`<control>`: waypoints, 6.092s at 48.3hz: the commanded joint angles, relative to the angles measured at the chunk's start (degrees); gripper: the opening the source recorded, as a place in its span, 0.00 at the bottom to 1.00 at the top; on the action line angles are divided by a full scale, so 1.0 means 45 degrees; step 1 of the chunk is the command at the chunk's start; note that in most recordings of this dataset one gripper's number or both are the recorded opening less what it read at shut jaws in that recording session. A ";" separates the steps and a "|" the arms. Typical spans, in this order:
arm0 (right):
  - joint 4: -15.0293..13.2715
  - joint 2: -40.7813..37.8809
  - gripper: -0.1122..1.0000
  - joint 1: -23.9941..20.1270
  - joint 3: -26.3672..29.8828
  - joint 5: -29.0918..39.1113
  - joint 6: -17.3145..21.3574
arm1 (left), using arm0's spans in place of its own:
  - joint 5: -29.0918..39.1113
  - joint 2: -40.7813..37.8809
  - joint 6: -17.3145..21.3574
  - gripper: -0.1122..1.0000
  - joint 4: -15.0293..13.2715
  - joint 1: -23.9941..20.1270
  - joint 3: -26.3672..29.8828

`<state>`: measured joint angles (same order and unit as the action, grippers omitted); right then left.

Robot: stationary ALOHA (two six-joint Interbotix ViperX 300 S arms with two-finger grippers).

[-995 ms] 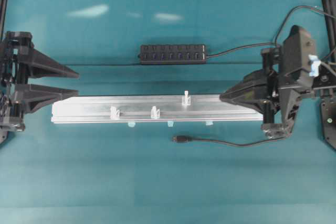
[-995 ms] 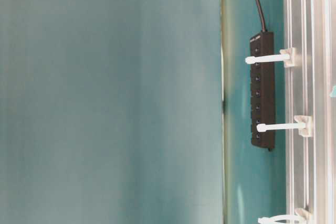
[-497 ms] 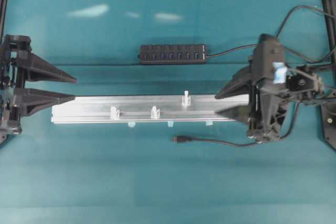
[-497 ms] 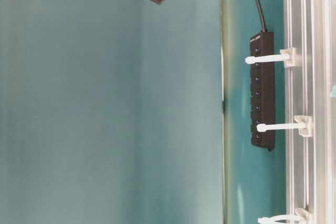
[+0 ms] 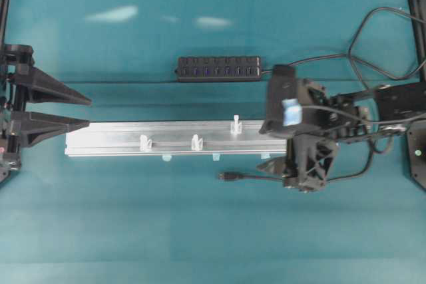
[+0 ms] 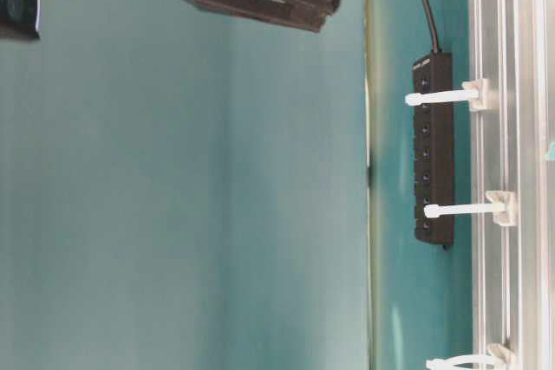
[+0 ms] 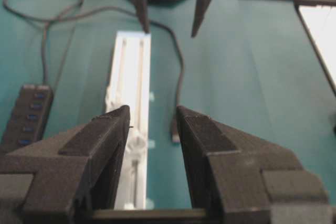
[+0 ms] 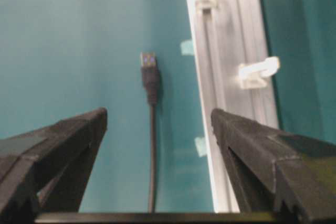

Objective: Pass the USB cable through three rings with both arms.

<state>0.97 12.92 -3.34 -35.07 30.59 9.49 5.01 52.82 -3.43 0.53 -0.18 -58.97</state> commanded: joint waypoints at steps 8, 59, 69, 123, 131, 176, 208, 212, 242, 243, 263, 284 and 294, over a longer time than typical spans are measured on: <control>-0.0215 -0.1211 0.66 -0.0645 0.1113 0.1133 0.0000 | 0.0996 0.0273 0.0039 0.50 0.0020 0.0117 0.0117; -0.1074 -0.4531 0.65 -0.0879 0.1445 0.1172 -0.0293 | 0.1602 0.0332 0.0059 0.49 0.0020 0.0176 -0.0195; -0.1055 -0.5000 0.65 -0.0879 0.1562 0.0918 -0.0293 | 0.1621 0.0332 0.0059 0.49 0.0020 0.0176 -0.0195; -0.1055 -0.5918 0.65 -0.0820 0.1777 0.0996 -0.0254 | 0.1621 0.0156 0.0020 0.49 0.0020 0.0195 -0.0195; -0.1035 -0.6035 0.65 -0.0820 0.1836 0.0977 -0.0215 | 0.1621 0.0176 0.0020 0.49 0.0020 0.0195 -0.0195; -0.0996 -0.6035 0.08 -0.0801 0.1875 0.0937 -0.0078 | 0.1621 0.0234 -0.0059 0.49 0.0020 0.0176 -0.0195; -0.0938 -0.6035 0.03 -0.0723 0.1895 0.0879 0.0313 | 0.1621 0.0254 -0.0059 0.49 0.0020 0.0195 -0.0156; -0.0938 -0.6035 0.02 -0.0742 0.1895 0.0879 0.0313 | 0.1621 0.0254 -0.0039 0.49 0.0020 0.0176 -0.0156; -0.1680 -0.4395 0.02 -0.0781 0.3652 0.4707 0.0215 | 0.2109 0.0508 -0.0020 0.49 0.0020 0.0137 -0.0117; -0.1855 -0.4297 0.02 -0.0781 0.3691 0.4824 0.0215 | 0.2109 0.0508 -0.0020 0.49 0.0020 0.0137 -0.0117; -0.4199 -0.2891 0.02 -0.0078 0.4160 0.7676 0.0059 | 0.2109 0.0488 -0.0020 0.49 0.0020 0.0117 -0.0137; -0.4414 -0.2305 0.02 0.0195 0.3496 0.7949 -0.0078 | 0.2109 0.0508 -0.0059 0.49 0.0020 0.0117 -0.0117; -0.4824 -0.1719 0.02 0.0215 0.3750 0.8672 -0.0273 | 0.2090 0.0508 -0.0039 0.49 0.0020 0.0059 -0.0078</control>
<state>-19.69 2.81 -2.46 -19.60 68.91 8.88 14.77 55.28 -3.60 0.53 0.35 -60.56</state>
